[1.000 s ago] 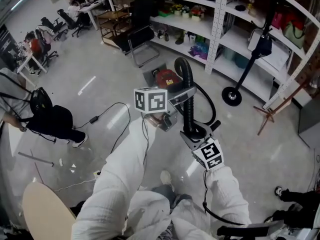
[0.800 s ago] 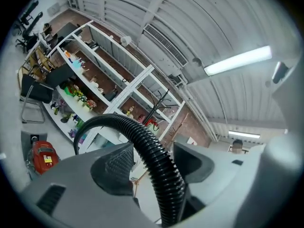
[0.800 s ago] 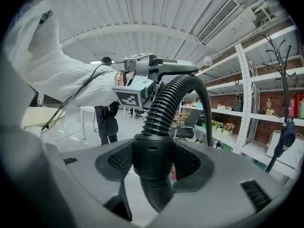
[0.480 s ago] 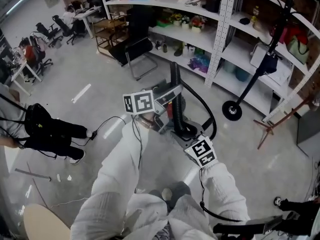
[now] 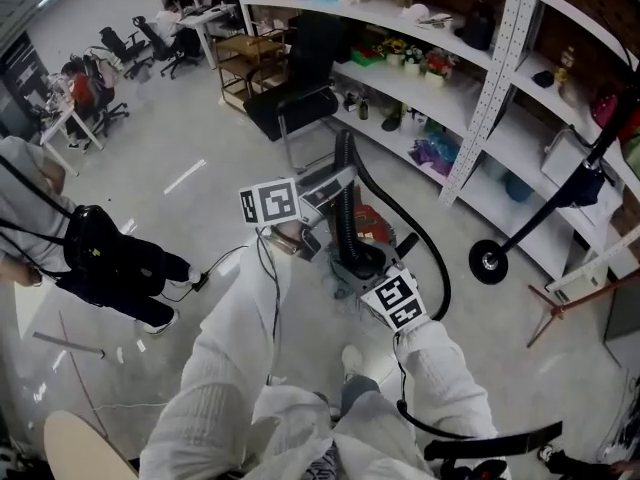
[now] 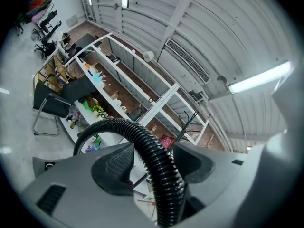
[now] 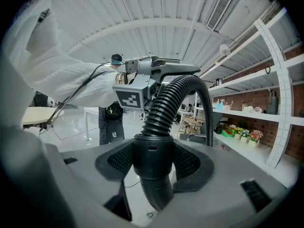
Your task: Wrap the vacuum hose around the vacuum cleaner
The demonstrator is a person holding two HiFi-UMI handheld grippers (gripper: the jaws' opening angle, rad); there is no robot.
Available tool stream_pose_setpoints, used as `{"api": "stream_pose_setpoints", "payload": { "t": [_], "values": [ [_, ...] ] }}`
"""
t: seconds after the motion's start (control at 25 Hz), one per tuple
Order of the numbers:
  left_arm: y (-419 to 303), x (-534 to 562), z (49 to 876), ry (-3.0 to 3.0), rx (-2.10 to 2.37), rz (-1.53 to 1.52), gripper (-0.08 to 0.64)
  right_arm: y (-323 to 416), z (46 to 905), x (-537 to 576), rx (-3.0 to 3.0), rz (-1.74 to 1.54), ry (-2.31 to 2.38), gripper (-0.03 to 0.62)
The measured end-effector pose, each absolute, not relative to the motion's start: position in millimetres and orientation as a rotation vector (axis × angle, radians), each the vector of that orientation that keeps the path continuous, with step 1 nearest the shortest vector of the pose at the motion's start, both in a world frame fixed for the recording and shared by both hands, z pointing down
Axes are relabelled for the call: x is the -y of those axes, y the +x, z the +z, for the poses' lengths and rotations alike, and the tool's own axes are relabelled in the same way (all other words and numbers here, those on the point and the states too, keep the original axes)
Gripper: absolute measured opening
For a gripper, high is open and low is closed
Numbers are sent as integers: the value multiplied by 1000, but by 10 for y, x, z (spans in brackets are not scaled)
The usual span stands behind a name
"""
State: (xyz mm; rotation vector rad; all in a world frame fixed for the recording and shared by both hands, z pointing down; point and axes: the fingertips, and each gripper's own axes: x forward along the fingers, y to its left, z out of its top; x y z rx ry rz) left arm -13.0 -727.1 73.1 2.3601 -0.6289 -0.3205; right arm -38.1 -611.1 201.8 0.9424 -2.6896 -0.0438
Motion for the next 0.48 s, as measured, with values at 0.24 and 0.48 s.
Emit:
{"api": "stream_pose_setpoints", "payload": {
  "t": [0.24,0.48],
  "values": [
    [-456,8263,599,2318,688,-396,256,-599,1941,7105,2714,-77,825,234],
    [-1054,8894,800,2250,754,-433,255,-1133,2061,7650,2744,-34,713,235]
  ]
}}
